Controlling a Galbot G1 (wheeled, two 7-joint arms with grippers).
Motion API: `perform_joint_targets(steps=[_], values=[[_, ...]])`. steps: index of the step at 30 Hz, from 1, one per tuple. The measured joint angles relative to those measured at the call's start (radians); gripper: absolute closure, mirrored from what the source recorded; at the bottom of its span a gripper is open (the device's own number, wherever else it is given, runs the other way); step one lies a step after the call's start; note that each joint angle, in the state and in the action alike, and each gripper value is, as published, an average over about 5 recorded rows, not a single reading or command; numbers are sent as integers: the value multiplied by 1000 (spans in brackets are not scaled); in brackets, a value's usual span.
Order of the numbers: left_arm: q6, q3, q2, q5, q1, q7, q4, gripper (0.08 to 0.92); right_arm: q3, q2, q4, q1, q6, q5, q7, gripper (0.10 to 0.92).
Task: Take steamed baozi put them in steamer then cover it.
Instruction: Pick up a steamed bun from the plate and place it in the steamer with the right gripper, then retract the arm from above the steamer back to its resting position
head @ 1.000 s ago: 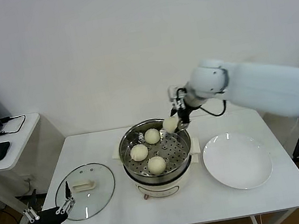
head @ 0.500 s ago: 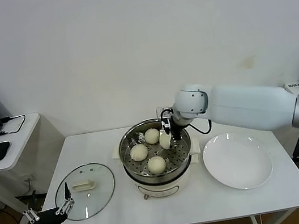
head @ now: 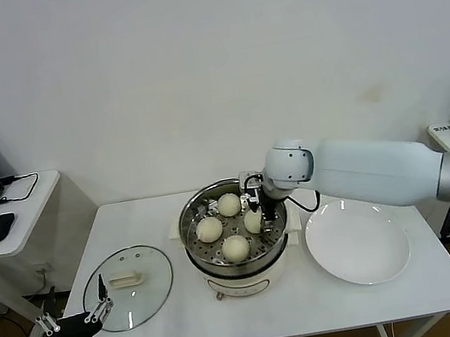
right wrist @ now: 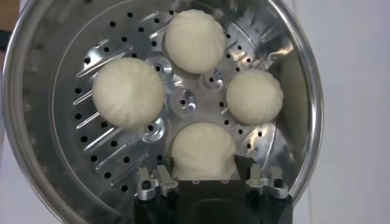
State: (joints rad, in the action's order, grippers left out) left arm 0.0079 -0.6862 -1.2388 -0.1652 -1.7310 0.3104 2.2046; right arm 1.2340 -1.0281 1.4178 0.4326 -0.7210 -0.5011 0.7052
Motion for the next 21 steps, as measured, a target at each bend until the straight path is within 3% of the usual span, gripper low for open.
perform_joint_targets(steps=[3, 11, 21], values=[[1, -2, 2, -1, 2, 0, 1, 177, -17, 16, 15, 4, -1, 8, -1, 211], [3, 7, 3, -3, 16, 0, -3, 177, -92, 97, 101, -12, 1, 13, -45, 203], [4, 21, 4, 2, 26, 0, -20, 177, -329, 292, 274, -215, 88, -60, -279, 203]])
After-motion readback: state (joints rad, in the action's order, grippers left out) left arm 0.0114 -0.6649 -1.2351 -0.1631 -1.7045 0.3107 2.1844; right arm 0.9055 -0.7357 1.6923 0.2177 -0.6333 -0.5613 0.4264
